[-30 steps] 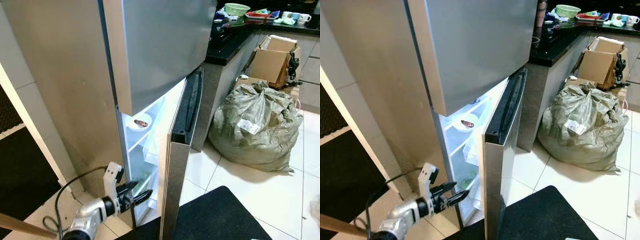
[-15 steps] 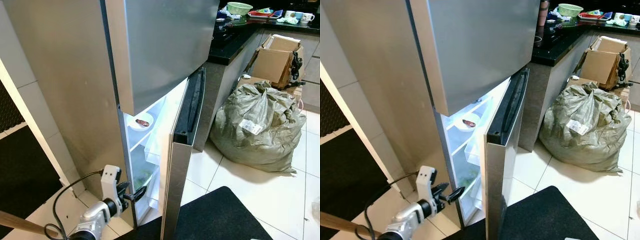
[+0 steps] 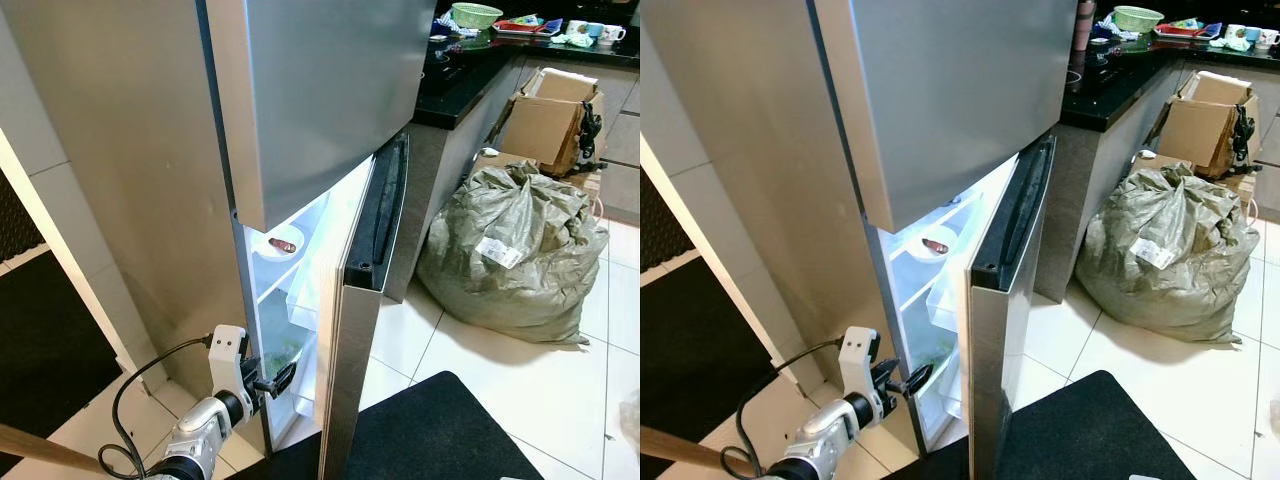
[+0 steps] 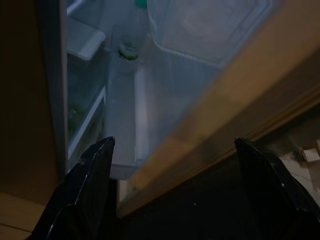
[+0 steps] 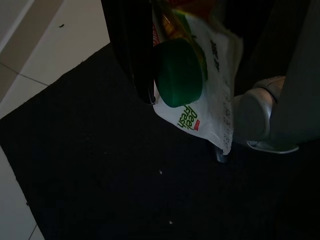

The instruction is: Restocking fridge

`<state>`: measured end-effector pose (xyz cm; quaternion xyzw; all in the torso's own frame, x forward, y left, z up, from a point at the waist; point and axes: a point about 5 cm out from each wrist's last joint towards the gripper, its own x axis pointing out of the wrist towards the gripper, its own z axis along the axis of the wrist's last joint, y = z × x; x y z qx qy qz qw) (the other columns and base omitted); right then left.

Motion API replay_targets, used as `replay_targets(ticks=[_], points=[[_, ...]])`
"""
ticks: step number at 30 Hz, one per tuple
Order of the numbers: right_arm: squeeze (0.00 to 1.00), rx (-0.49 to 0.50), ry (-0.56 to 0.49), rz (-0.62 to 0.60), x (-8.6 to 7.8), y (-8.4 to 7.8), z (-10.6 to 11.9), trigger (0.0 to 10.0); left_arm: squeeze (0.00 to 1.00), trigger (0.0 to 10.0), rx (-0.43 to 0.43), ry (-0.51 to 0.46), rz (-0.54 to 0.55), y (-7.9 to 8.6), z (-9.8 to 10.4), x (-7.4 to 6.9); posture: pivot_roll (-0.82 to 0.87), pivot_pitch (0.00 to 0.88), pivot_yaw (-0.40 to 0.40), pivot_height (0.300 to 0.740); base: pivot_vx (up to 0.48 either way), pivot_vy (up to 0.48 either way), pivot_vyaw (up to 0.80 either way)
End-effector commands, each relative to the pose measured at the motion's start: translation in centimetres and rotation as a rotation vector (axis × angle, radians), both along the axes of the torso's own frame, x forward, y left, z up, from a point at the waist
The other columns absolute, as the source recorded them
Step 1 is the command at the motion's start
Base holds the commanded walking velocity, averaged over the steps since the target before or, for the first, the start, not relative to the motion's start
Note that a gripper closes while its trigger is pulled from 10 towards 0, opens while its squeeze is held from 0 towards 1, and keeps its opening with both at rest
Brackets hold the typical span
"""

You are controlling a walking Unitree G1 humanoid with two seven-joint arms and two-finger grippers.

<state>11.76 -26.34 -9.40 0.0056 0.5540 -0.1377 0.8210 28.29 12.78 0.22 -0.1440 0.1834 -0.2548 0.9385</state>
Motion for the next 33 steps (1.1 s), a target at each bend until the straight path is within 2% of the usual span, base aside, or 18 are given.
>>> replay_targets(ticks=[1,18,33], points=[[0.0,-0.001,0.006,0.006,0.02,0.02,0.0,10.0,0.0,10.0,-0.004,-0.003,-0.006,-0.77,0.06,0.1,-0.04,0.0,-0.016,0.74,0.0,-0.356,0.0],[0.0,-0.003,0.007,0.005,-0.05,-0.14,0.03,10.0,0.0,10.0,-0.003,-0.023,-0.009,-1.27,0.4,0.43,-0.05,0.0,-0.017,0.74,0.0,-0.395,0.0],[0.0,-0.001,0.007,0.006,-0.08,-0.09,0.0,10.0,0.0,10.0,-0.004,-0.037,-0.011,-1.36,0.63,0.64,-0.04,0.0,-0.017,0.74,0.243,-0.411,0.0]])
